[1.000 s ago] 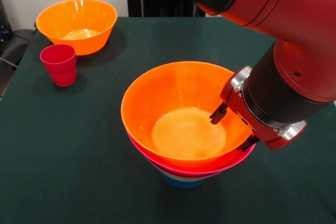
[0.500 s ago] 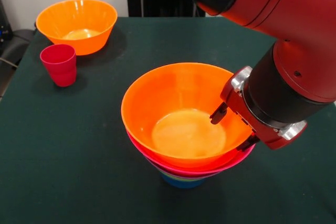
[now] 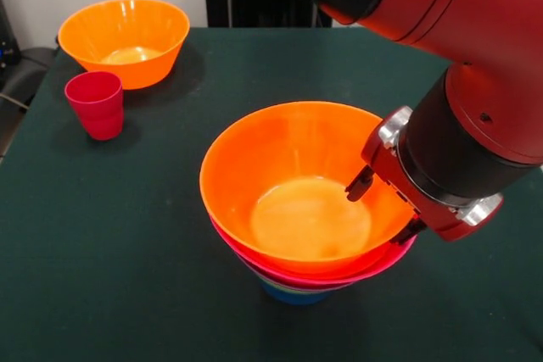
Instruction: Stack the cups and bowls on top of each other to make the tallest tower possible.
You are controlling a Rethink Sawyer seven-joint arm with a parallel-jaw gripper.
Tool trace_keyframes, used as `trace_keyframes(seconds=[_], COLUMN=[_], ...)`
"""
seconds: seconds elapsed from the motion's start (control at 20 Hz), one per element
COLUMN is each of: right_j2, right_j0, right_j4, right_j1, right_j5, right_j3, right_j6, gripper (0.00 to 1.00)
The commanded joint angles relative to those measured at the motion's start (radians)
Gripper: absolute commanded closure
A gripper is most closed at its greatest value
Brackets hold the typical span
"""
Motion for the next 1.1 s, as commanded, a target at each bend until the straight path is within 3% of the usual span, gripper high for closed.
trace_keyframes(seconds=[0.05, 0.6, 0.95, 1.1], right_j2=[0.011, 0.204, 0.319, 0.298], right_j0=[0.008, 0.049, 0.081, 0.053], right_j4=[0.05, -0.043, -0.185, -0.177], right_j1=[-0.031, -0.049, -0.078, -0.078], right_j5=[0.01, -0.04, -0.031, -0.019], right_j3=[0.007, 0.042, 0.094, 0.068], right_j6=[-0.149, -0.181, -0.22, -0.234], gripper=[0.0, 0.0, 0.0, 0.0])
